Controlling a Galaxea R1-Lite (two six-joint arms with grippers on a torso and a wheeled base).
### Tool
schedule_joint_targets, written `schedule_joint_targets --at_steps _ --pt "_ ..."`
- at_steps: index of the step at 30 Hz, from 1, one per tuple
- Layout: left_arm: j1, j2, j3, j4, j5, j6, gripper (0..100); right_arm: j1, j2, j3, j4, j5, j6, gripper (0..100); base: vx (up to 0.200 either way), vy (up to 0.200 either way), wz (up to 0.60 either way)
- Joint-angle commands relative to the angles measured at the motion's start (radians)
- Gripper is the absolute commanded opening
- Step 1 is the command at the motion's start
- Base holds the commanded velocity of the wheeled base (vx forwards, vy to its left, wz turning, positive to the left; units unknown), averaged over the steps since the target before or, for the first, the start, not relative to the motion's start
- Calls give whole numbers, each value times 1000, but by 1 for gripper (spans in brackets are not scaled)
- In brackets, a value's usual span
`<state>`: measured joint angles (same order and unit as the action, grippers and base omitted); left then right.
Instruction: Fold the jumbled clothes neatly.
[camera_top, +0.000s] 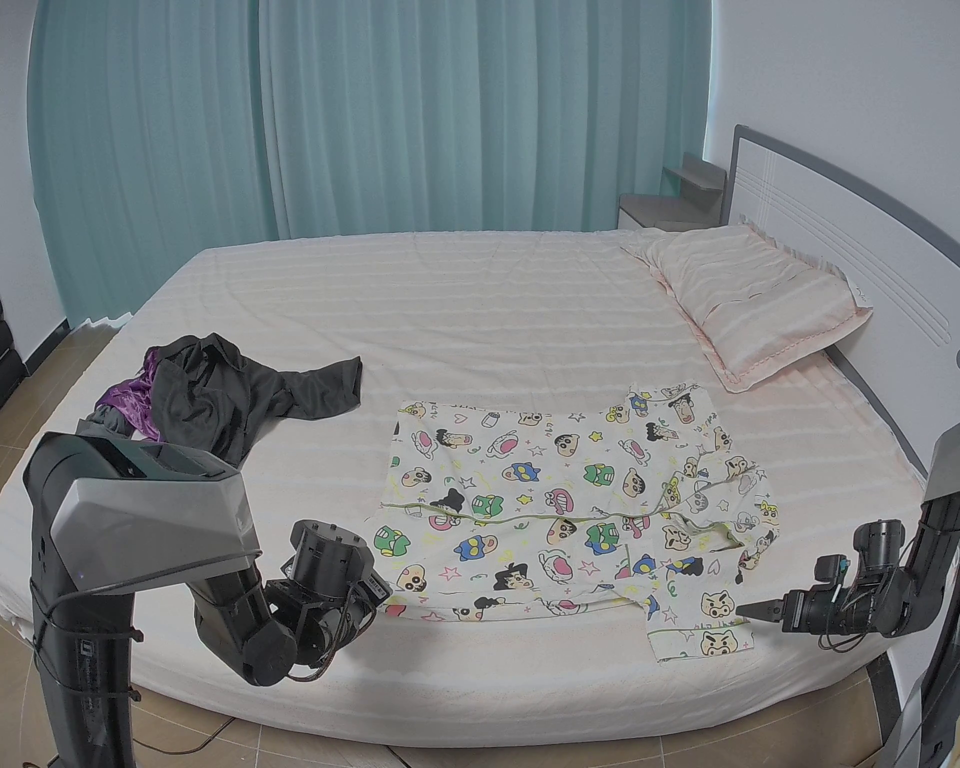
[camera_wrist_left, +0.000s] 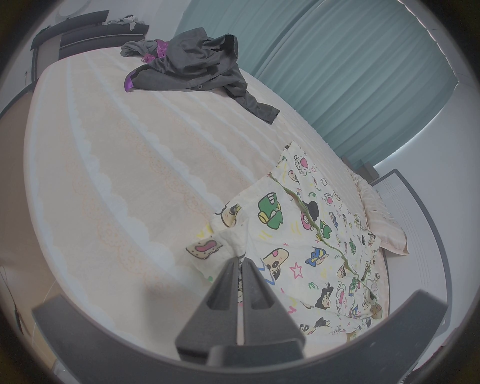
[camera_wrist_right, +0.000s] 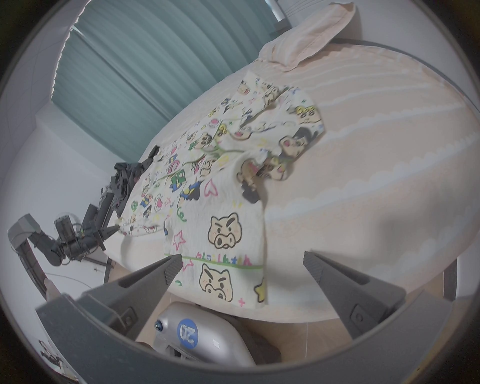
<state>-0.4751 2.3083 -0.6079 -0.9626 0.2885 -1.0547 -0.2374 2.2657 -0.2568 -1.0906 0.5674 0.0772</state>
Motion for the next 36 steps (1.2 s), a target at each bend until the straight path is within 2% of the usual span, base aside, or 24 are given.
schedule_joint_targets --at_steps 1,9,21,22,36 --pt "1 0 2 -1 0 -1 0 60 72 -15 -17 0 -17 100 0 0 0" --pt "0 0 2 -1 -2 -1 0 79 100 -13 -61 -3 -19 100 0 0 0" --pt "0 0 3 -1 -2 -1 0 158 110 -25 -66 -12 -17 100 0 0 0" --pt "0 0 3 -1 -2 -1 0 158 109 -25 -64 -14 -17 0 0 0 0" --pt "-3 -4 3 -7 1 1 0 93 92 19 -66 -8 -70 0 0 0 0"
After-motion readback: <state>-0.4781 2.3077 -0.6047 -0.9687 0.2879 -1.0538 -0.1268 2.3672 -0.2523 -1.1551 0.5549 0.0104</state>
